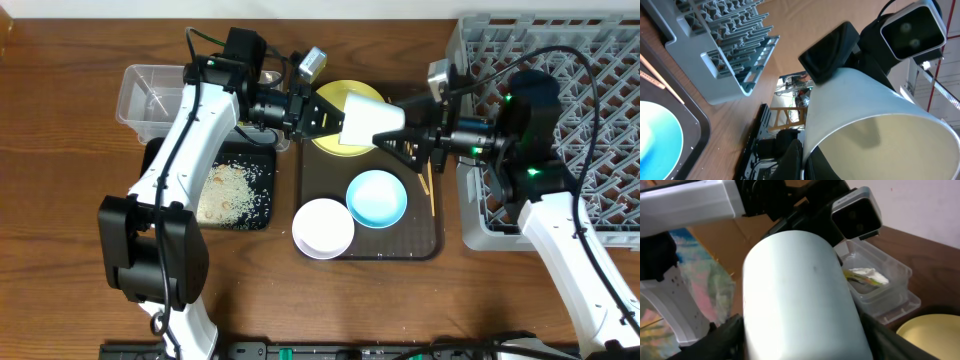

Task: Sort waste into correct bins and load items into the dishwasher rack
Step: 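Hand the white cup from the left gripper to the right gripper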

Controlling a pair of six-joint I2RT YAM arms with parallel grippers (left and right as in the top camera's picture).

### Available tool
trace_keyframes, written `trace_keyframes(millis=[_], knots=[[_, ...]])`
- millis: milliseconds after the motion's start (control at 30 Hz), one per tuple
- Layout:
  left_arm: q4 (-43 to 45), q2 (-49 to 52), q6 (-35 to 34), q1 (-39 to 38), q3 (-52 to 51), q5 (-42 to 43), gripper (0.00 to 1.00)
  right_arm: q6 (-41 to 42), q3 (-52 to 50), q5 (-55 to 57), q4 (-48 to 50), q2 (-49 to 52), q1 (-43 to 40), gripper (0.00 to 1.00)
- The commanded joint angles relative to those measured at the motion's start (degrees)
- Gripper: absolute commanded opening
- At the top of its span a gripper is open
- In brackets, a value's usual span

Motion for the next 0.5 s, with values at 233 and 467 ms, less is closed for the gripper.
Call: trace_keyframes(millis=[233, 467], knots=[[0.33, 0.11, 1.86, -0.13, 0.28, 1.73, 0.26, 1.62, 0.11, 0.24, 0.04, 0.28, 0.07, 0.48], [2.49, -0.37, 1.81, 1.27, 0.46, -2.95, 0.35, 6.34, 0.11, 5.01, -6.56, -0.59, -8.15, 0.45]])
